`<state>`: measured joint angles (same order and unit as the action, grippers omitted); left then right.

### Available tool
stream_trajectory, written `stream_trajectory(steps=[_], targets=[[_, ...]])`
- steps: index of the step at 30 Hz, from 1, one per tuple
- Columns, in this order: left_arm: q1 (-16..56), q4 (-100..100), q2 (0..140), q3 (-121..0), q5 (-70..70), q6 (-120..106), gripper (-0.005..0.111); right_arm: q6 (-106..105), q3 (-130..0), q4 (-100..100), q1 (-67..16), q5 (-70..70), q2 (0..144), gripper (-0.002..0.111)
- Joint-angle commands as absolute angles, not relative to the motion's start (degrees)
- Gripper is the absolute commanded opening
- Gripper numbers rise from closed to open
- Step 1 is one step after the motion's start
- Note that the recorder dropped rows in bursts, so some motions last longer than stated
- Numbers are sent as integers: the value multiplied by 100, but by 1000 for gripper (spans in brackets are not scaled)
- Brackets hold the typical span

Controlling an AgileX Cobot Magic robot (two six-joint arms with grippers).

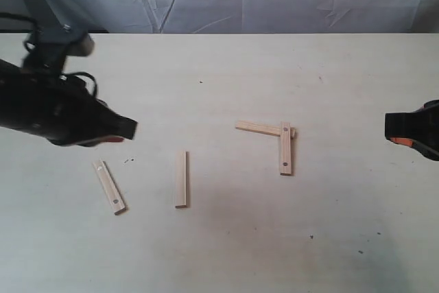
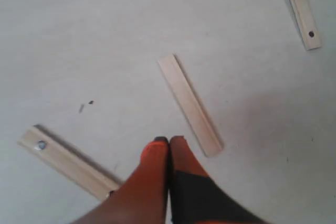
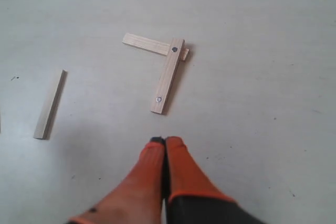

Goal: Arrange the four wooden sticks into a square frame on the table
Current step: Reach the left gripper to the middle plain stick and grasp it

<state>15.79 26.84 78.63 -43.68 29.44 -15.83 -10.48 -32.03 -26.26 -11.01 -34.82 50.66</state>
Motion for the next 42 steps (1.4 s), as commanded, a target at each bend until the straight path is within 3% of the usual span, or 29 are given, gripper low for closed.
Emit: stream_trajectory(steps=[1, 6, 16, 19, 26, 35, 38, 42], targets=[[2412, 2714, 8724, -4520, 2021, -1130, 0, -1098, -3218, -2595, -1074, -3409, 5024, -1], [2873, 2696, 9382, -4988, 1837, -1088, 0, -1098, -3218, -2480, -1074, -3377, 5024, -1], [2859, 2823, 9466, -5046, 1820, -735, 0, -1098, -3218, -2424, -1074, -3400, 5024, -1], [2890, 2156, 9466, -5284, 2116, -264, 0, -1098, -3218, -2424, -1074, -3353, 5024, -1], [3147, -1698, 9682, -6138, 3253, 3604, 0, -1098, -3218, -2435, -1074, -3378, 5024, -1], [3495, -1049, 10472, -6170, 3203, 3920, 0, -1098, -3218, -2435, -1074, -3367, 5024, -1], [3519, -1032, 10603, -6170, 3105, 4024, 12, -1098, -3218, -2435, -1074, -3378, 5024, -1], [3519, -1116, 10740, -6135, 3016, 4059, 37, -1098, -3218, -2401, -1074, -3376, 5024, -1]])
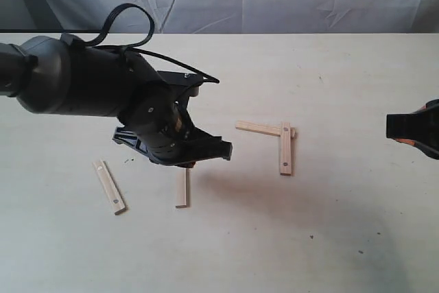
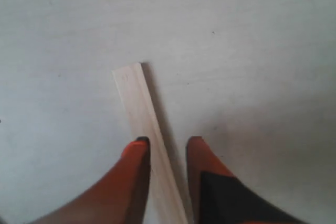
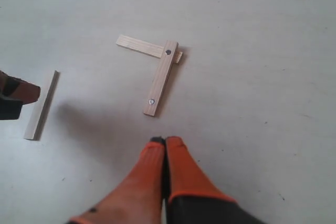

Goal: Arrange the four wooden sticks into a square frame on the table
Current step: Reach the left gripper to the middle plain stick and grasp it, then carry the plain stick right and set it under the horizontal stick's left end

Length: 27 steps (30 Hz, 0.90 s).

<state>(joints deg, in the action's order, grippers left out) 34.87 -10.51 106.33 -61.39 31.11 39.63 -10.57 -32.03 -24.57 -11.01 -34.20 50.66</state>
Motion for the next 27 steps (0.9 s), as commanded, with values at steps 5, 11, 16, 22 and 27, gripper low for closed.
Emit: stream_trajectory(steps=[5, 11, 16, 22, 27], targets=[[3519, -1154, 11034, -5995, 2864, 4156, 47, -1098, -3218, -2352, -1074, -3400, 5024, -1], [3519, -1266, 11061, -5983, 2823, 4134, 47, -1098, -3218, -2340, -1074, -3400, 5024, -1], [3519, -1447, 11061, -5860, 2814, 4093, 32, -1098, -3218, -2340, -1074, -3400, 5024, -1], [3519, -1518, 11012, -5659, 2610, 3817, 0, -1098, -3218, -2340, -1074, -3400, 5024, -1], [3493, -1637, 10415, -6040, 2692, 3024, 0, -1048, -3259, -2272, -1006, -3460, 5024, -1]])
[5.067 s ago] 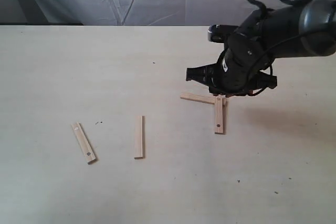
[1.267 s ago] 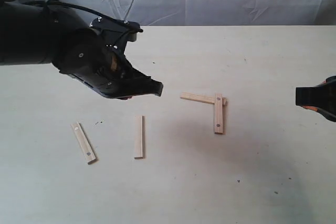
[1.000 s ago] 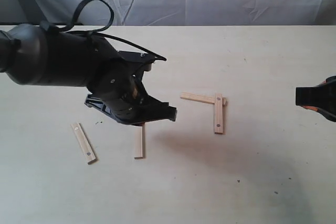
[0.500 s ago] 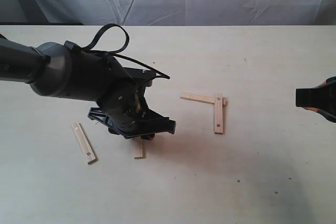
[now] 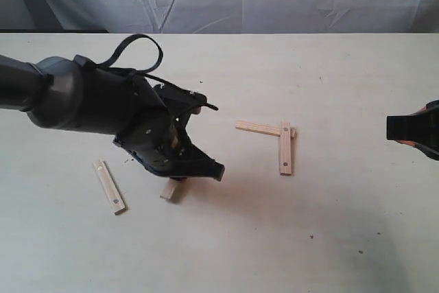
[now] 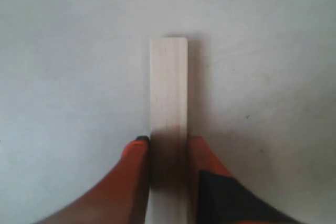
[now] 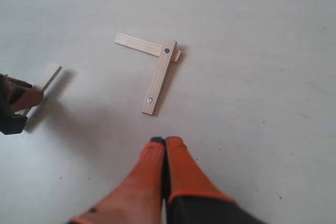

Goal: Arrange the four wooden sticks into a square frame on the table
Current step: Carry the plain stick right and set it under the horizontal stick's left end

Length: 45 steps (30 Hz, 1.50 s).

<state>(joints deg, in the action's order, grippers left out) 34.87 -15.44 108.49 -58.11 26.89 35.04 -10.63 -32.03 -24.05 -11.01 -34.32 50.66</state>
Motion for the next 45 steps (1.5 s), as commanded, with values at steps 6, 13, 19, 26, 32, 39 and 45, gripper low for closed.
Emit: stream_trajectory(steps=[6, 13, 19, 26, 32, 39, 45], targets=[[3493, -1396, 10613, -6491, 2048, 2934, 0, -887, -3592, -2095, -668, -3841, 5298, -1], [3493, -1022, 11277, -6934, 1942, 2934, 0, -887, -3592, -2192, -668, -3744, 5660, -1], [3553, -863, 11544, -7035, 1736, 2934, 0, -887, -3592, -2225, -668, -3709, 5659, -1], [3616, -863, 11638, -7035, 1352, 2934, 0, -887, -3592, -2225, -668, -3683, 5659, -1], [3616, -791, 11846, -7035, 1248, 2946, 0, -887, -3592, -2249, -668, -3682, 5659, -1], [3616, -710, 11876, -7035, 1000, 2946, 0, -887, -3592, -2250, -678, -3672, 5659, -1], [3616, -693, 11876, -7035, 942, 2946, 0, -887, -3592, -2260, -678, -3659, 5659, -1]])
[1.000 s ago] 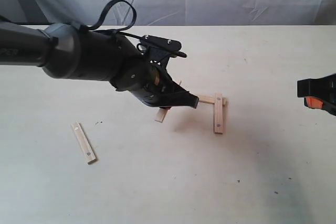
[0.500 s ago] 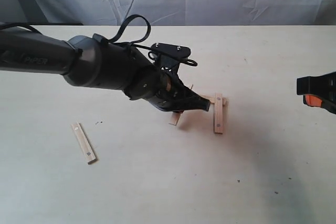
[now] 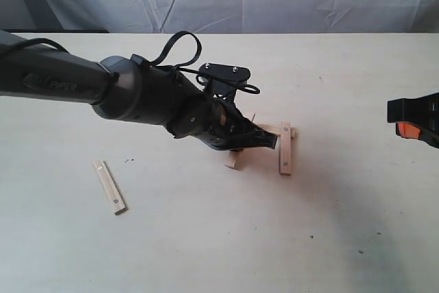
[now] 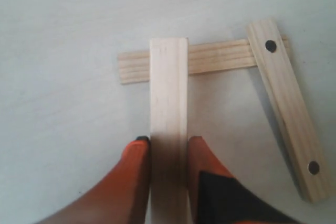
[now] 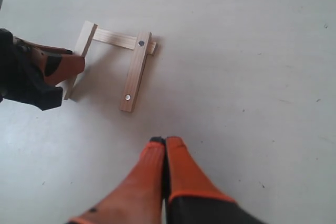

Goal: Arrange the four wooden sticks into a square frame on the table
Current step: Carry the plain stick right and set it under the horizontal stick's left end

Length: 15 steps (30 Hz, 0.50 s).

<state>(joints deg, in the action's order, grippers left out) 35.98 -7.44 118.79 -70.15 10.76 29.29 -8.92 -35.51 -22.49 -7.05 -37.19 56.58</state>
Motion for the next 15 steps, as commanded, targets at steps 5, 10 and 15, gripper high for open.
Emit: stream_trajectory(steps=[5, 10, 15], targets=[[3616, -693, 11876, -7035, 797, 2957, 0, -887, -3592, -2320, -678, -3672, 5659, -1], [3606, -682, 11966, -7035, 788, 2957, 0, -887, -3592, -2349, -678, -3696, 5659, -1], [3595, -681, 12063, -7035, 708, 2957, 0, -887, -3592, -2361, -678, -3695, 5659, -1]])
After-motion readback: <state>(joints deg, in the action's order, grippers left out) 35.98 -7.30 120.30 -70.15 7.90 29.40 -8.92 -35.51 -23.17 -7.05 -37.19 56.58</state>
